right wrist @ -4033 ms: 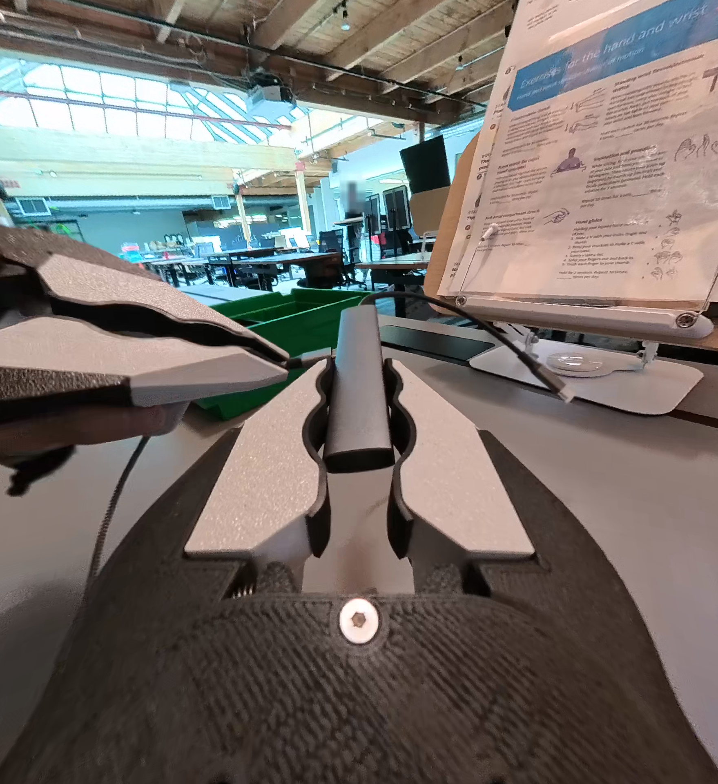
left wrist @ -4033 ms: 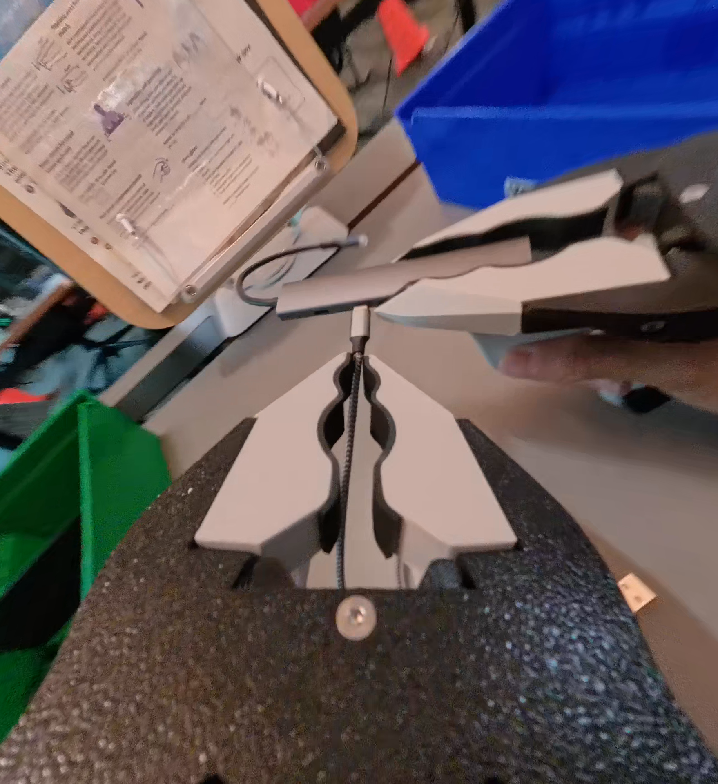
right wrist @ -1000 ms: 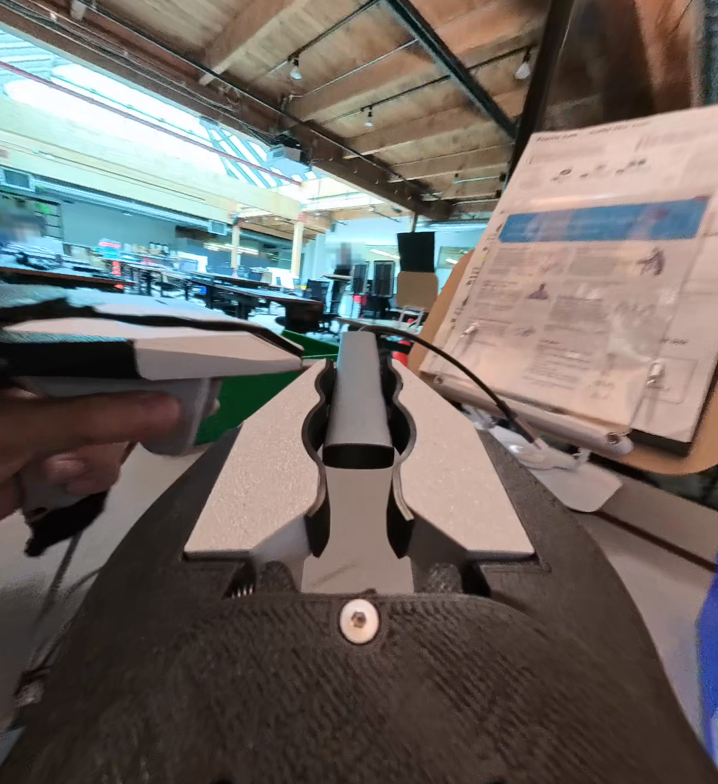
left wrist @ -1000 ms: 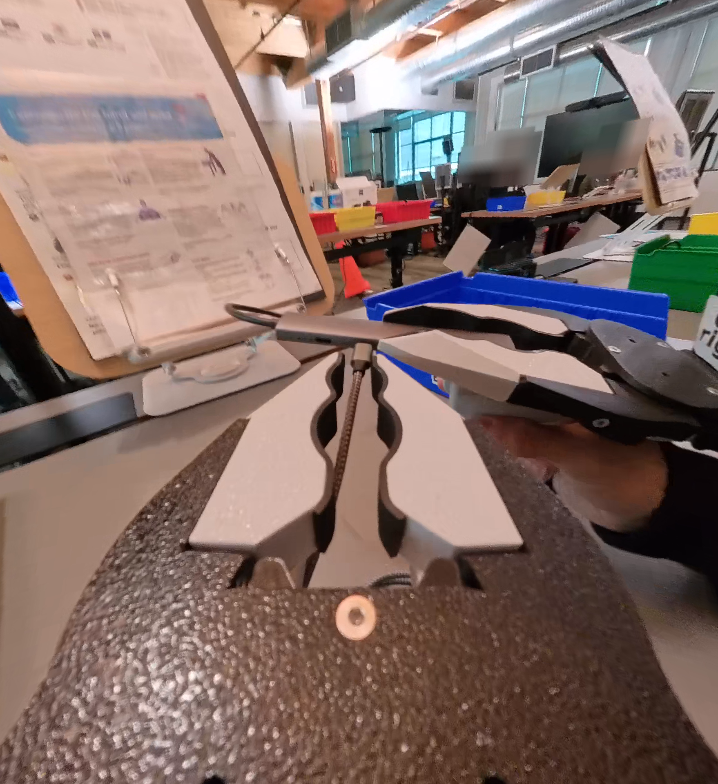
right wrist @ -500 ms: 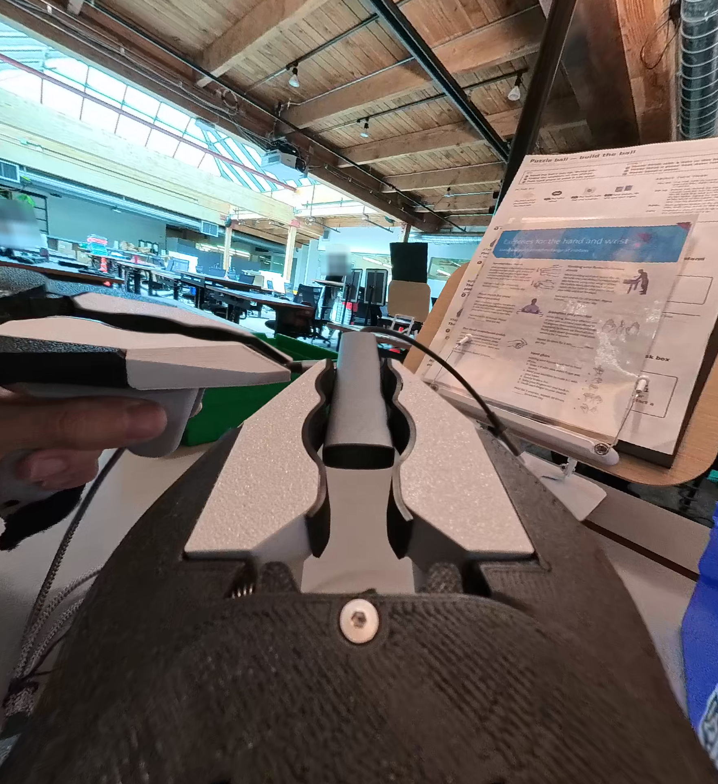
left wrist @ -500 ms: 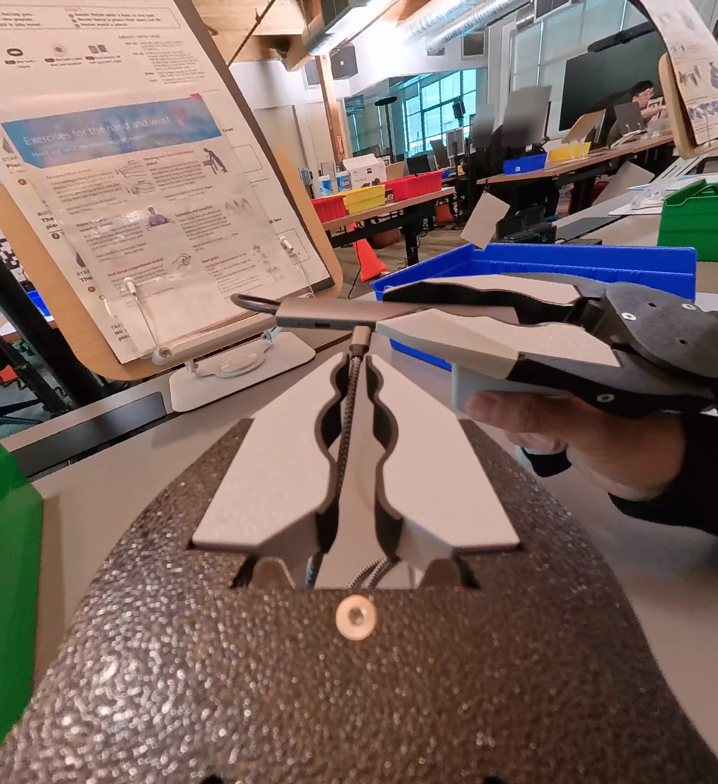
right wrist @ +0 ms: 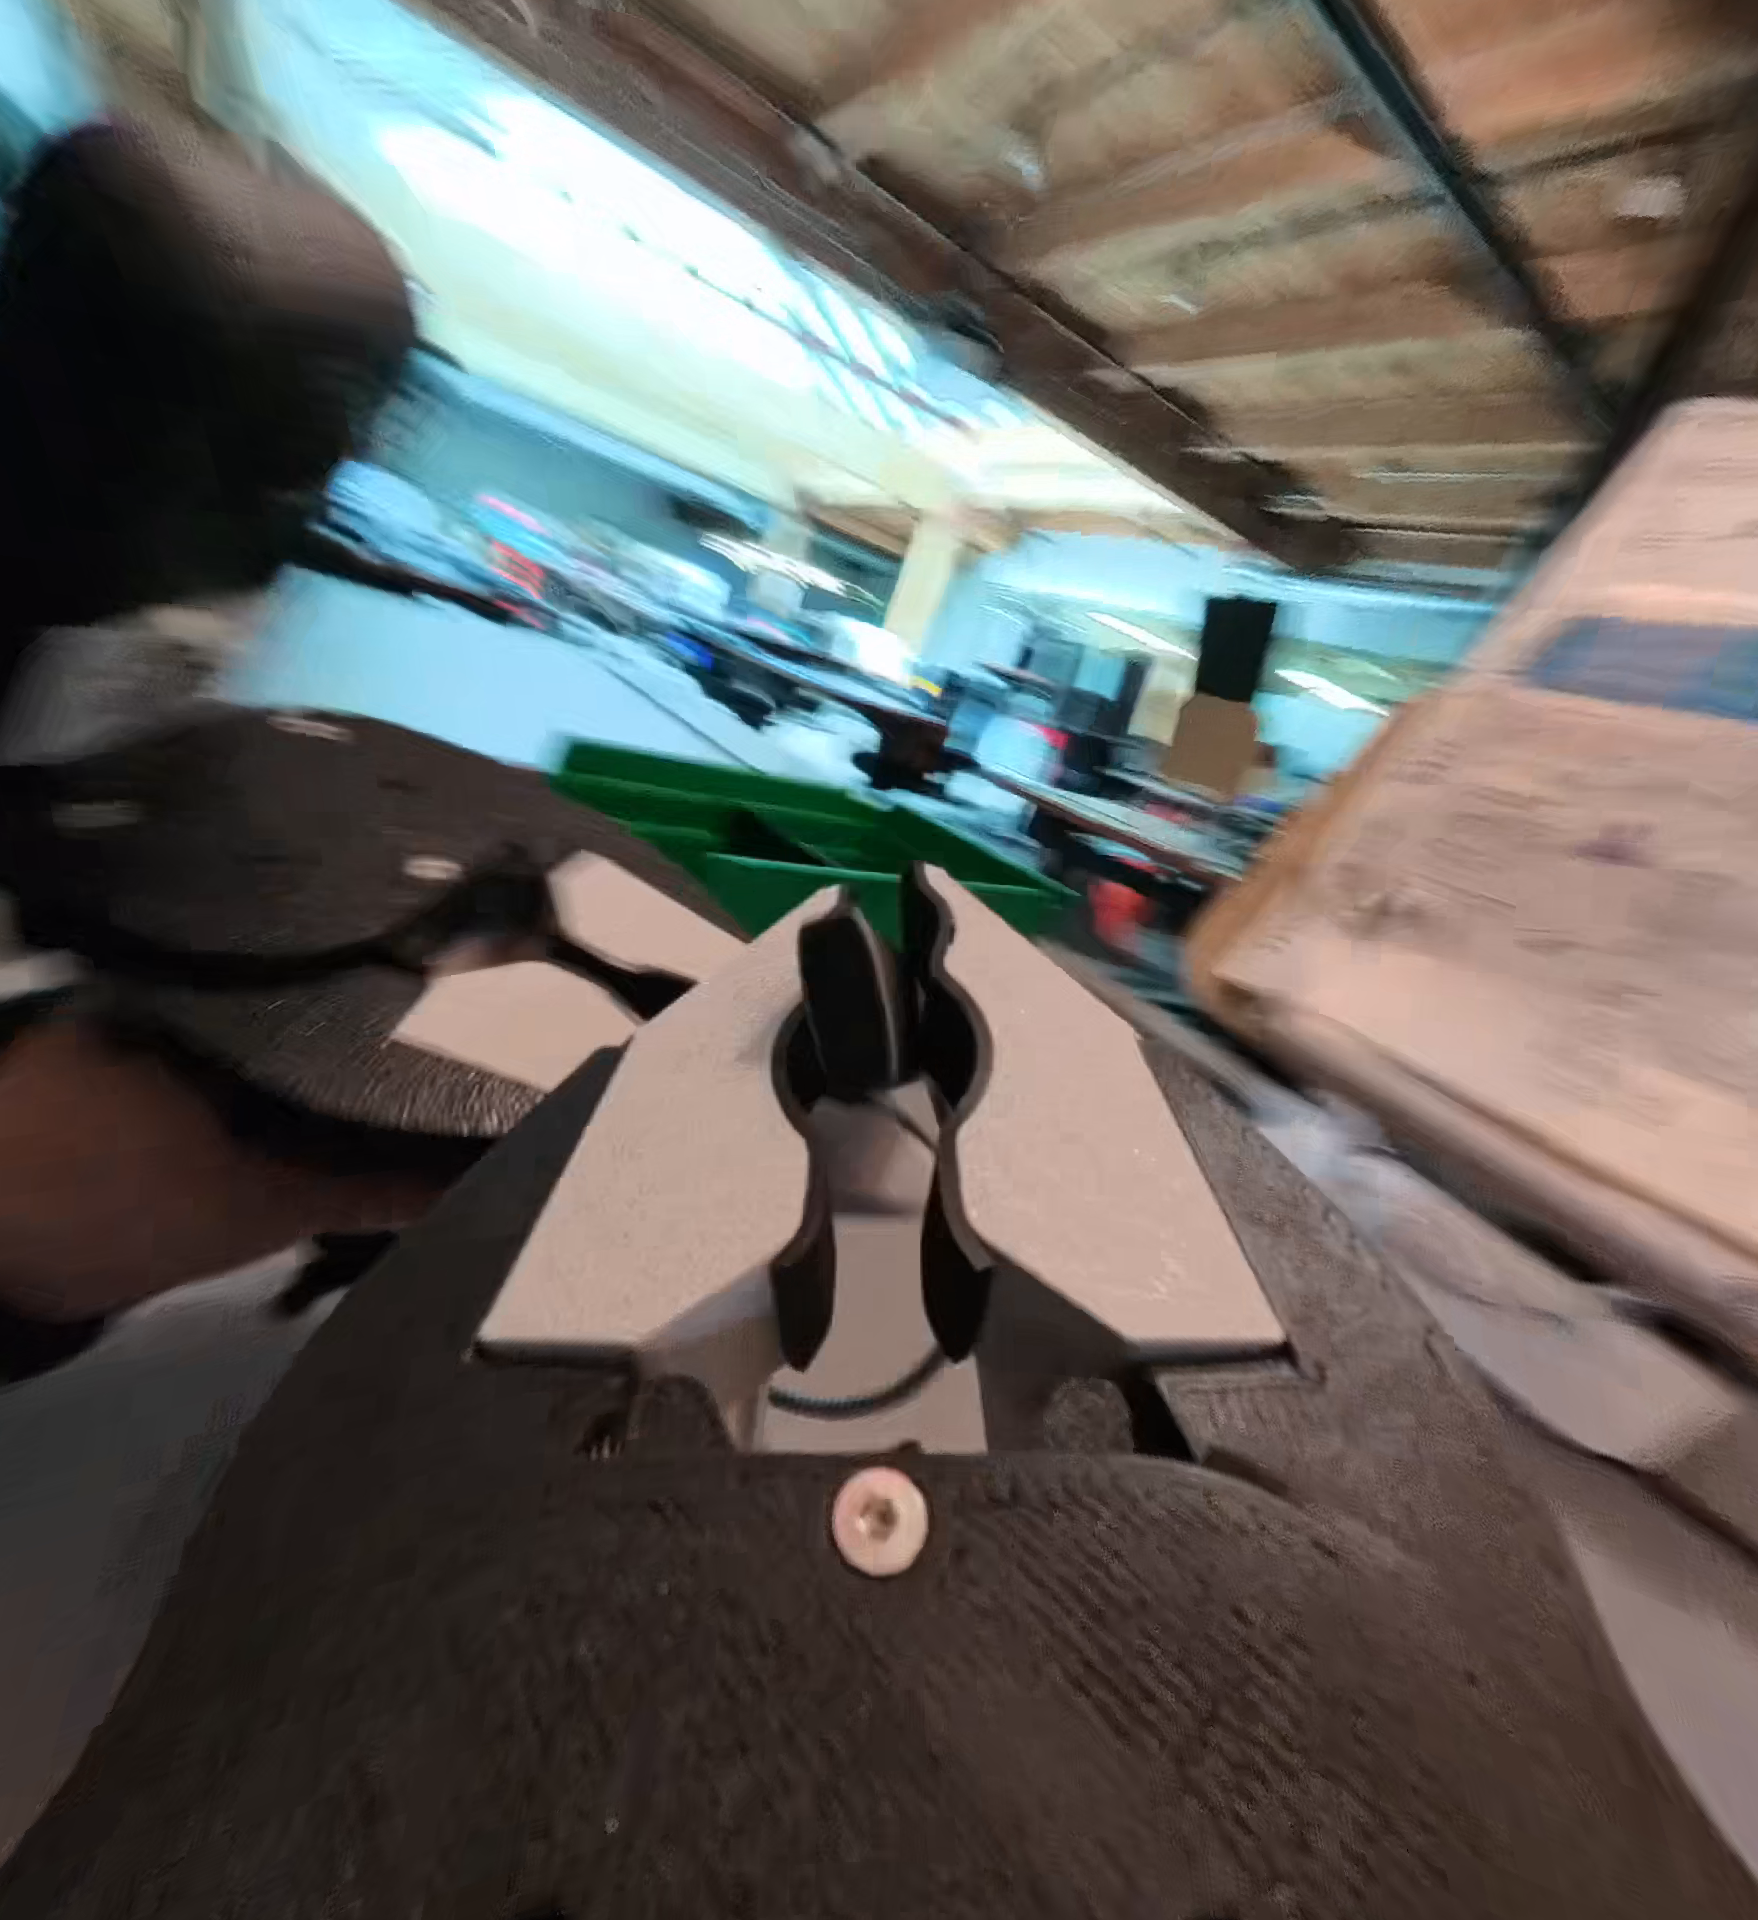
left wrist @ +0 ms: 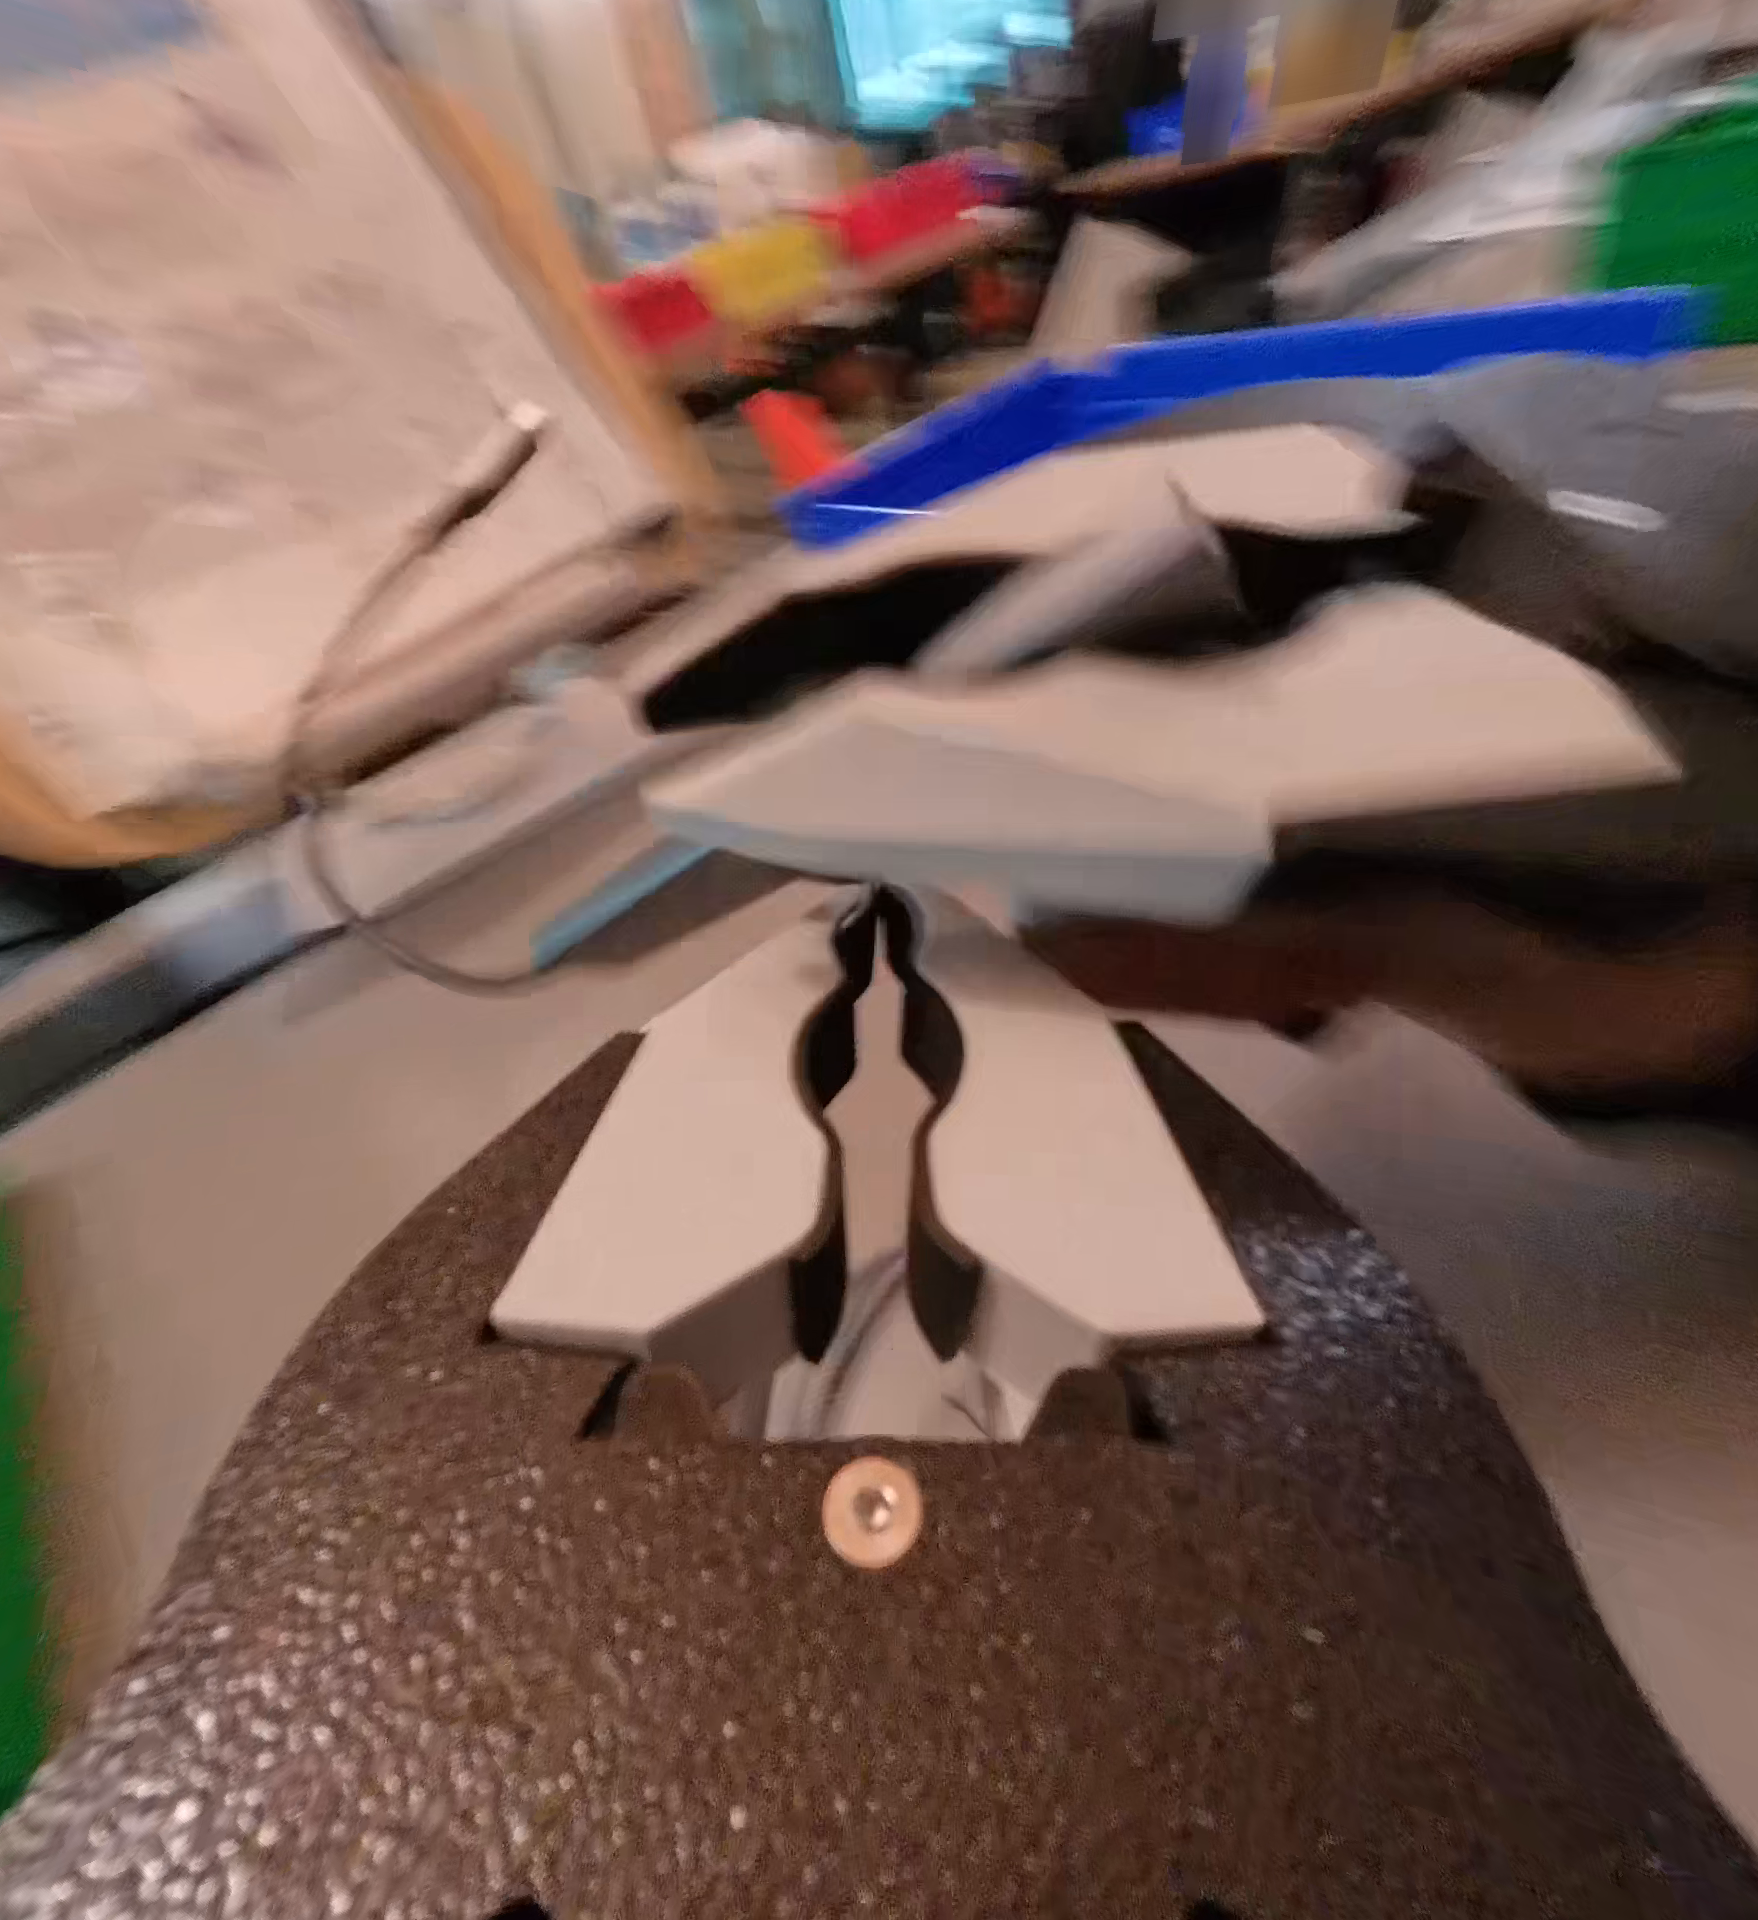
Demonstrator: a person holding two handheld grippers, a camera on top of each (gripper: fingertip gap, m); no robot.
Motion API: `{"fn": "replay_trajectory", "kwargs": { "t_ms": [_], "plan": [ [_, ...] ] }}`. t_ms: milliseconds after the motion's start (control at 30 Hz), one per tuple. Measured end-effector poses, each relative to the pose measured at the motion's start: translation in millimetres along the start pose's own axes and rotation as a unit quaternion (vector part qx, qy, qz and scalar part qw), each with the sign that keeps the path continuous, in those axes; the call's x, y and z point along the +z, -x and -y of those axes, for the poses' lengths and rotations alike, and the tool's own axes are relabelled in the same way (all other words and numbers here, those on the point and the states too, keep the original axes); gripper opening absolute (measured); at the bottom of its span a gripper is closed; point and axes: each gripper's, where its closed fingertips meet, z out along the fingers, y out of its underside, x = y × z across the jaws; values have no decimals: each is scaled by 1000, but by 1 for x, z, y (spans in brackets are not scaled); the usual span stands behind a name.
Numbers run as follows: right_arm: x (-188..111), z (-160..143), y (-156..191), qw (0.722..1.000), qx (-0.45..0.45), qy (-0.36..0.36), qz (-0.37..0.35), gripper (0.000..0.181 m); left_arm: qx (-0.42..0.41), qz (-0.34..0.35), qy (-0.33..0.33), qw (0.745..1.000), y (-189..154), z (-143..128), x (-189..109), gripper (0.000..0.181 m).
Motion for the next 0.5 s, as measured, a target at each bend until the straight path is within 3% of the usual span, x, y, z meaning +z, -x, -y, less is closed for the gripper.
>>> {"fn": "replay_trajectory", "kwargs": {
  "t_ms": [33,67,167,233,333,433,500],
  "plan": [
    [1,6,-2,996,-71,-5,-47,7,24,49,-26,998,7,5,-3,0],
    [-2,12,-12,992,-87,-11,-89,5,33,57,-44,997,7,11,-5,0],
    [-16,-1,-46,994,26,-24,-99,5,20,77,-34,996,25,12,-4,0],
    [-29,-6,-74,984,119,-46,-120,4,1,101,-63,993,43,24,-14,0],
    [-44,-5,-101,946,276,-108,-130,4,-18,84,-99,991,46,34,-19,0],
    [-52,-12,-115,908,374,-140,-128,4,34,77,-95,992,39,26,-17,14],
    [-51,-16,-115,898,402,-138,-114,5,104,65,-60,991,30,15,-9,26]
  ]
}}
